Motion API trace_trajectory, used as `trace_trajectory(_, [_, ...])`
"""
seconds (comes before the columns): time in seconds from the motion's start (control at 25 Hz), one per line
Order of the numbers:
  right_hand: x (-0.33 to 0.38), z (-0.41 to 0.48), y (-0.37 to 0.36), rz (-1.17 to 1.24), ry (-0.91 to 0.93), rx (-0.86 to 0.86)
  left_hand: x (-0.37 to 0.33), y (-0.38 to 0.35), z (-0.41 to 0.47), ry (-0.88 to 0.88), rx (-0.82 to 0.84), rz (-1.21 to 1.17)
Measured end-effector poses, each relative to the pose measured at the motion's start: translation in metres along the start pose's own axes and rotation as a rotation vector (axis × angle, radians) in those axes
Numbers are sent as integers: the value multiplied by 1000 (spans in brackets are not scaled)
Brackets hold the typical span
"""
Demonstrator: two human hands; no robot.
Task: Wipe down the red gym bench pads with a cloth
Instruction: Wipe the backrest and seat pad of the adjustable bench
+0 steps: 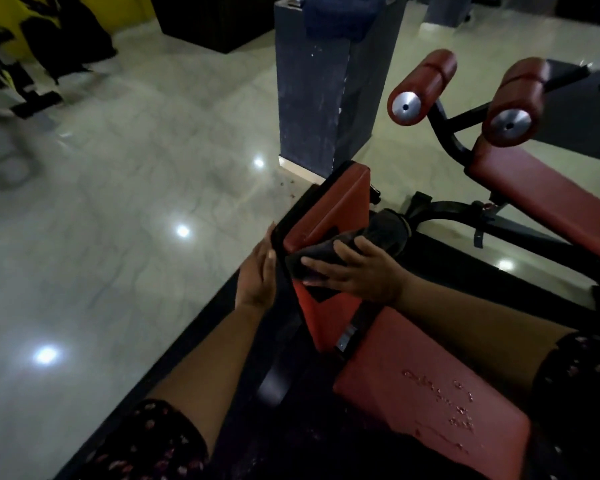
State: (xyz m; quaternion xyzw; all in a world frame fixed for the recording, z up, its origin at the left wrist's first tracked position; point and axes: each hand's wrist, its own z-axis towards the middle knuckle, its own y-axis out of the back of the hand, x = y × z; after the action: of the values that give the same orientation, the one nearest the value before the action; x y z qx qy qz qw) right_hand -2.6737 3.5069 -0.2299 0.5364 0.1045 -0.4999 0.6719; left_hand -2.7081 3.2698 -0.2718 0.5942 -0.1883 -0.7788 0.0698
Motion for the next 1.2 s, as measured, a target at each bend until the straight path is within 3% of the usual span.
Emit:
trace_trajectory(0.08, [-8, -2, 1, 127, -178, 97, -1, -17, -16, 39, 10, 71])
trace_trajectory(0.2, [-40, 15, 0, 315, -543, 210, -9, -44, -14, 263, 79, 178])
trace_trajectory(0.24, [-50, 27, -1, 368, -567, 219, -11, -51, -12, 305, 65, 159])
trace_trajectory(0.4, [-53, 54, -10, 382, -73, 275, -15, -66, -16, 297, -117, 97])
trace_trajectory(0.44, [-64, 54, -13, 375, -37, 309, -17, -68, -16, 294, -135, 99])
trace_trajectory(0.6, [-104, 51, -25, 343, -379, 470, -32, -69, -6, 202, -284, 125])
trace_trajectory(0.76, [-86, 68, -22, 383, -144, 433, -37, -67, 11, 129, -412, 336])
trace_trajectory(0.84, [-102, 57, -30, 375, -209, 469, -36, -62, 13, -88, -450, 610])
trace_trajectory(0.92, [-128, 33, -48, 315, -341, 496, -44, -62, 27, -357, -361, 781])
trace_trajectory(0.96, [-140, 21, -56, 280, -407, 531, -56, -64, 37, -409, -289, 817])
trace_trajectory(1.08, [-154, 14, -72, 262, -612, 605, -89, -73, 64, -153, 4, 915])
trace_trajectory(1.2, [-144, 4, -76, 277, -510, 578, -94, -80, 81, 11, 177, 1032])
